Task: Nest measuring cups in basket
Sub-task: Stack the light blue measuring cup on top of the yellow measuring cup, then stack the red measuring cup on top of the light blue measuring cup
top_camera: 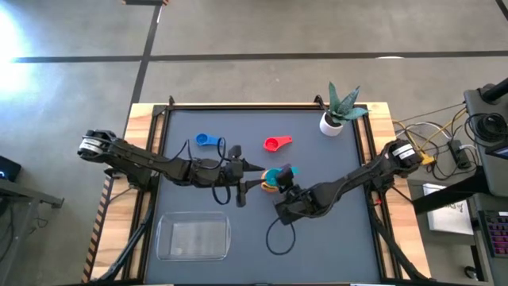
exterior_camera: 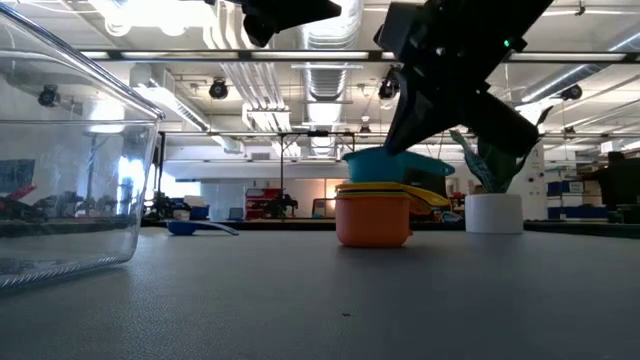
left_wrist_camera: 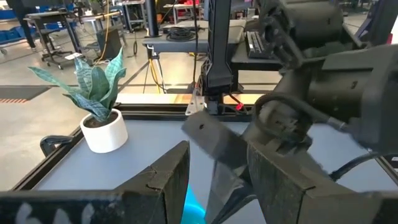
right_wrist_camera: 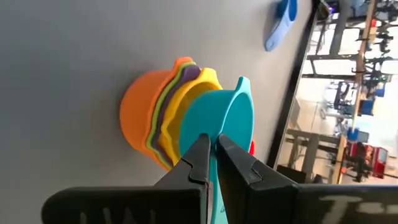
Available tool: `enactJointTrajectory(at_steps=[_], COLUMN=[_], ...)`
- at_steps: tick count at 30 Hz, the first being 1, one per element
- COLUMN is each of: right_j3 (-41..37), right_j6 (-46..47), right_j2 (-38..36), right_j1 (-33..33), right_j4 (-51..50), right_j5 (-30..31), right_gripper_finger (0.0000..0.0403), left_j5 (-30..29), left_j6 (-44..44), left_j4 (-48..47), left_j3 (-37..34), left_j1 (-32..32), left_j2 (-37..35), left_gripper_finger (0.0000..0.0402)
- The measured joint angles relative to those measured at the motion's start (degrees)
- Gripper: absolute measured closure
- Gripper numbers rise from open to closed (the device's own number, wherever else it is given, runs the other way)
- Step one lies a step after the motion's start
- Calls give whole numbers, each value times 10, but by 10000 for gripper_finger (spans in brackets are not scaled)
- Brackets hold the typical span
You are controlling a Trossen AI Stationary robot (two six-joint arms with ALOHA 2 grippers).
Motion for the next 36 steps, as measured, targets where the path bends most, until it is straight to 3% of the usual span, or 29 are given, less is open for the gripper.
enactJointTrajectory(at_steps=[9, 18, 23, 26, 30, 36], right_j3=[-15, -18, -20, -42, -76, -91], right_j6=[6, 18, 56, 56, 45, 0], right_j2=[-15, -23, -84, -147, -212, -216], right_j1=[-40, -43, -58, -116, -238, -373], right_j4=[13, 6, -1, 15, 30, 29], right_j5=[-109, -114, -116, -191, -274, -366], right_gripper_finger=[371, 265, 220, 213, 214, 209], left_j5=[0, 0, 0, 0, 0, -12], left_j6=[1, 1, 1, -6, -8, -12], left_j4=[-3, -8, -24, -25, -23, -82], left_j3=[0, 0, 0, 0, 0, 0], left_j1=[0, 0, -1, -3, -10, -13], left_j2=[0, 0, -1, -3, -4, -19], left_gripper_finger=[257, 257, 257, 257, 257, 257])
